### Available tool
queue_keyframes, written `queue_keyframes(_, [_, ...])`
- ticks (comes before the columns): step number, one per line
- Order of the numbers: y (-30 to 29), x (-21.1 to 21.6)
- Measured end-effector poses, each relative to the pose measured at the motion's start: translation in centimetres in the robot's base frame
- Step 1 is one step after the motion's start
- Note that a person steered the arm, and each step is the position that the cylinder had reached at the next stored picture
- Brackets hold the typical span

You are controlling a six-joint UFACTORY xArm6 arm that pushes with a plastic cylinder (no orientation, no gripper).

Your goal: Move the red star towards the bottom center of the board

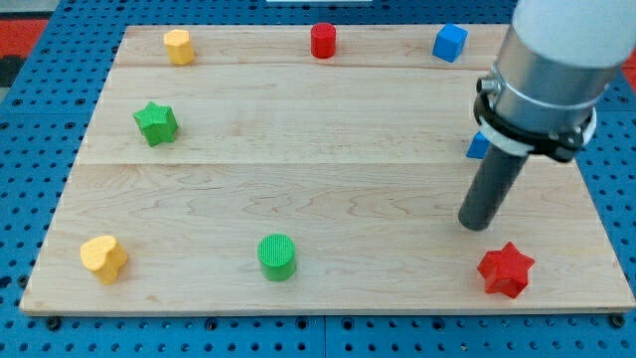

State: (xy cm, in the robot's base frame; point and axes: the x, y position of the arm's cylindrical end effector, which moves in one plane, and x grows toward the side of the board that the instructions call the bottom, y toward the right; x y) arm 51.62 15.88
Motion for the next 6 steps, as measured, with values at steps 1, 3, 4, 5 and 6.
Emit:
queue_keyframes(1, [6.6, -0.4])
queue_keyframes(3, [9.6, 7.8])
queue_keyframes(4, [0.1, 7.8])
queue_keyframes(5, [-6.7, 7.2])
queue_keyframes(6, [-7.4, 7.2])
